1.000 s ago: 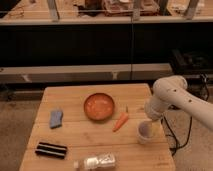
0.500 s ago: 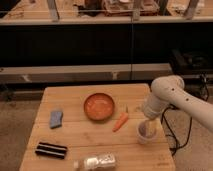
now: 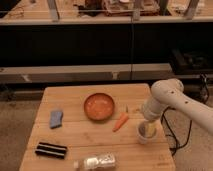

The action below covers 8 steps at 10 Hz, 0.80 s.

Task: Pick up the ceramic cup

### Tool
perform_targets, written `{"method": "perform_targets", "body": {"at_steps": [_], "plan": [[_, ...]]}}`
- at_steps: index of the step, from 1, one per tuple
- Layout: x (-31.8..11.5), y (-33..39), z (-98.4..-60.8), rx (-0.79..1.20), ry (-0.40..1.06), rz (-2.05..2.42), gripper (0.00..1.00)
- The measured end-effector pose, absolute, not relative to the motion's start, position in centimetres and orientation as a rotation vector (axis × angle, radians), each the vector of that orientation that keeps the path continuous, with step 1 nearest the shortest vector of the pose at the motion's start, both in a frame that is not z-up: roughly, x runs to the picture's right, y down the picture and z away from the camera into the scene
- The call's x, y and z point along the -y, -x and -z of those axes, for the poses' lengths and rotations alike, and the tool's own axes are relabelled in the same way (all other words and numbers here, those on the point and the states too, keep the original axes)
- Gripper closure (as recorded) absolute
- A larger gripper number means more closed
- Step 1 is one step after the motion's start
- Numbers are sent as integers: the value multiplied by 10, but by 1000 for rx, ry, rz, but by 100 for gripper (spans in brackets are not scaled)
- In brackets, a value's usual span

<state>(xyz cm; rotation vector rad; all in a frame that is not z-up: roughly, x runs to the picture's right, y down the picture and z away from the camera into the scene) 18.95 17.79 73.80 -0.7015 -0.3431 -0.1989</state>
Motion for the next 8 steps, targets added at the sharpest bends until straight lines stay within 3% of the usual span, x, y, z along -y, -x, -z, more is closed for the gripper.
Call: {"method": "perform_targets", "body": {"at_steps": [4, 8], "plan": [[-184, -191, -745, 350, 696, 199, 22], [-186, -187, -749, 357, 693, 205, 62]]}}
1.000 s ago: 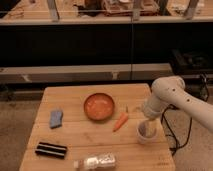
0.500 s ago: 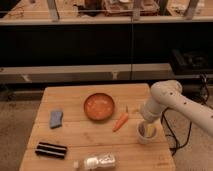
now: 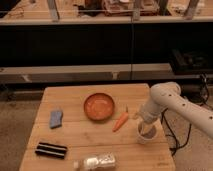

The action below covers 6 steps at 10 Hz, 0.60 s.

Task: Pick up the ceramic cup

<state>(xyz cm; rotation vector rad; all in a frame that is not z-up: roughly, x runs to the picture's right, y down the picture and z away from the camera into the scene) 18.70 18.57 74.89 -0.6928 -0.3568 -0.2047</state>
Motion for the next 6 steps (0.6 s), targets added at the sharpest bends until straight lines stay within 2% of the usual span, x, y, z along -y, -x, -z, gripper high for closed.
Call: {"method": "perform_targets", "body": {"at_steps": [3, 4, 6], "plan": [[-185, -188, -750, 359, 690, 204, 90], [-180, -185, -748, 361, 684, 213, 96], [-164, -180, -734, 365, 672, 228, 97]]}}
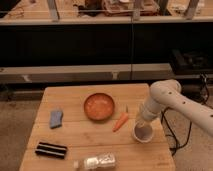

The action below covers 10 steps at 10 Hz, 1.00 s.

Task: Pick up the ceramic cup

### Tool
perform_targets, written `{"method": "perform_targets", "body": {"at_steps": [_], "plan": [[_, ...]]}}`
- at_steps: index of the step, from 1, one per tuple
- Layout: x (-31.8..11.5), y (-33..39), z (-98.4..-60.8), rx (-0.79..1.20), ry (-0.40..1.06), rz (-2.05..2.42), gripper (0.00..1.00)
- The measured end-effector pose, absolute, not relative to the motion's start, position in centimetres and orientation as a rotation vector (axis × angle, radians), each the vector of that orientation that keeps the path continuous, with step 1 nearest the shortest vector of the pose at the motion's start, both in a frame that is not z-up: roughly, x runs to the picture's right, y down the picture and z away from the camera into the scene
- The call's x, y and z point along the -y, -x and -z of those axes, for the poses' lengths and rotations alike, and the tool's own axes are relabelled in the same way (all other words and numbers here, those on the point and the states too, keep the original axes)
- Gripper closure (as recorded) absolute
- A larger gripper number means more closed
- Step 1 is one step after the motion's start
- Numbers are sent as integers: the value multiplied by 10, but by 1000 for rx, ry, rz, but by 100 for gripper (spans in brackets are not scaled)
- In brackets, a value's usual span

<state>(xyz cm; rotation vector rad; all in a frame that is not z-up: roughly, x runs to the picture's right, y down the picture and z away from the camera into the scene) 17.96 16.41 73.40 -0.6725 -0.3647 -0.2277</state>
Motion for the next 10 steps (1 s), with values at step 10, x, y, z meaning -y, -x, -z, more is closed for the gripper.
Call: {"method": "perform_targets", "body": {"at_steps": [10], "plan": [[-130, -172, -710, 370, 668, 257, 97]]}}
